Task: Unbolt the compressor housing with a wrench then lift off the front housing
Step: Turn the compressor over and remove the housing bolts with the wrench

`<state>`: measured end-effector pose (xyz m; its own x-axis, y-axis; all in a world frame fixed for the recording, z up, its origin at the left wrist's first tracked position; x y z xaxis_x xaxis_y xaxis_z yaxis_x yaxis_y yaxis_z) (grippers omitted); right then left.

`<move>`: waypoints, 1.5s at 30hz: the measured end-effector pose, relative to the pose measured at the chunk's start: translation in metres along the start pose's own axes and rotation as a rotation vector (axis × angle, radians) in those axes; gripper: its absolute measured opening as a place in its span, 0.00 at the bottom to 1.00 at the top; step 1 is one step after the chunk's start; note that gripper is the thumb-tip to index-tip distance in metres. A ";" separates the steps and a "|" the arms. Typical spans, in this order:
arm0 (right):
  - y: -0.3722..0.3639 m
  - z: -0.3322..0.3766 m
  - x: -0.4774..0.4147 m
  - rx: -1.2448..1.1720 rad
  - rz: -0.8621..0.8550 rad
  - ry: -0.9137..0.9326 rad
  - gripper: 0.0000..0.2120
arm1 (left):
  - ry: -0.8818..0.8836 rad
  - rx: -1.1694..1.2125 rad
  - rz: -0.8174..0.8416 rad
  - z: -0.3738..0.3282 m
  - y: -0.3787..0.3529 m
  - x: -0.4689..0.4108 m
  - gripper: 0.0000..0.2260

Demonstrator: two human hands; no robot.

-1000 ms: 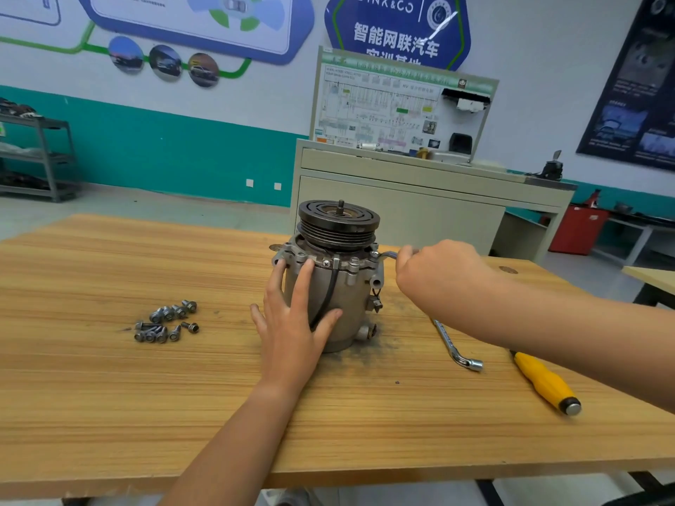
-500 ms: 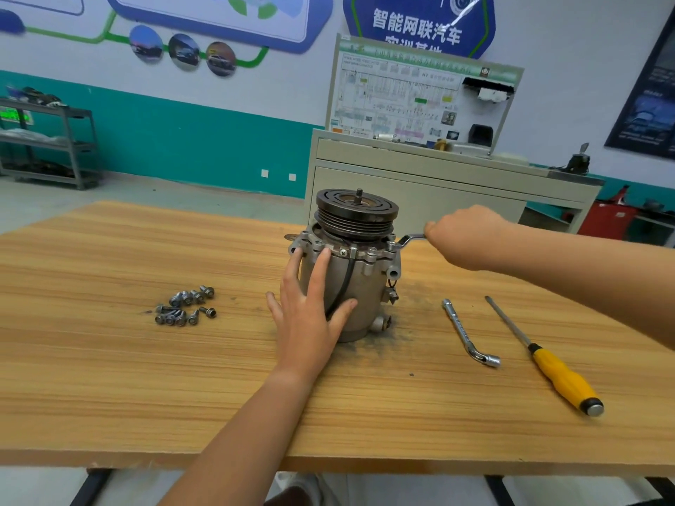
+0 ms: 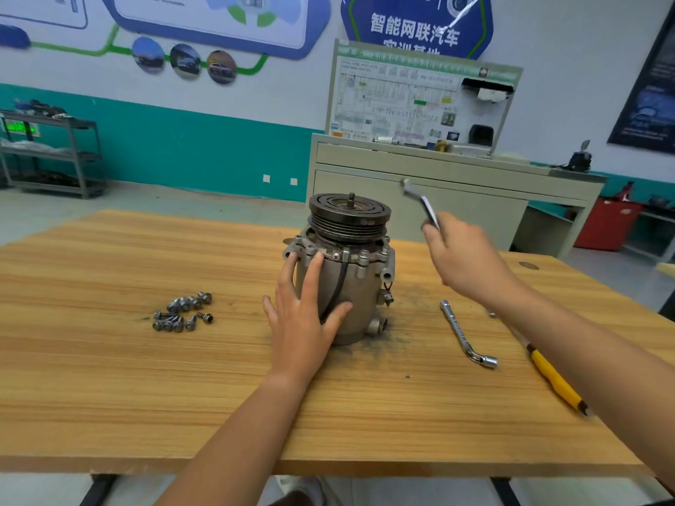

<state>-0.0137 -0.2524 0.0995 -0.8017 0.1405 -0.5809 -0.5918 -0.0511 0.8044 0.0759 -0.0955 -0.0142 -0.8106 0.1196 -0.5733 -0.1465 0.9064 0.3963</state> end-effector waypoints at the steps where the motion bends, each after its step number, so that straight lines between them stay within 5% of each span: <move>1: 0.001 0.010 0.008 0.052 0.050 0.045 0.11 | 0.001 -0.001 0.000 0.000 0.000 0.001 0.37; 5: -0.002 0.024 0.024 0.367 0.215 0.100 0.09 | 0.011 -0.009 0.004 0.000 0.000 0.002 0.36; 25: -0.029 0.085 0.016 0.913 0.663 0.310 0.06 | 0.025 -0.041 -0.013 0.001 0.002 0.003 0.36; 36: -0.030 0.042 -0.007 0.985 0.581 0.450 0.05 | 0.022 -0.081 -0.038 0.003 0.001 0.002 0.36; 45: -0.034 0.022 -0.029 0.685 0.215 0.422 0.15 | -0.020 -0.047 -0.052 0.001 0.002 0.002 0.36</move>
<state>0.0310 -0.2333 0.0918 -0.9360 -0.1934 -0.2943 -0.3502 0.5978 0.7211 0.0745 -0.0928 -0.0152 -0.7897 0.0817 -0.6080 -0.2147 0.8917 0.3986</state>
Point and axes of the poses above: each hand's wrist, its own x-axis away from the middle knuckle, its own y-axis out of the back of the hand, z = x × y, the point moved 10 cm from there along -x, towards the middle knuckle, and after that the axes turned 12 degrees about y, right-handed, at the moved point
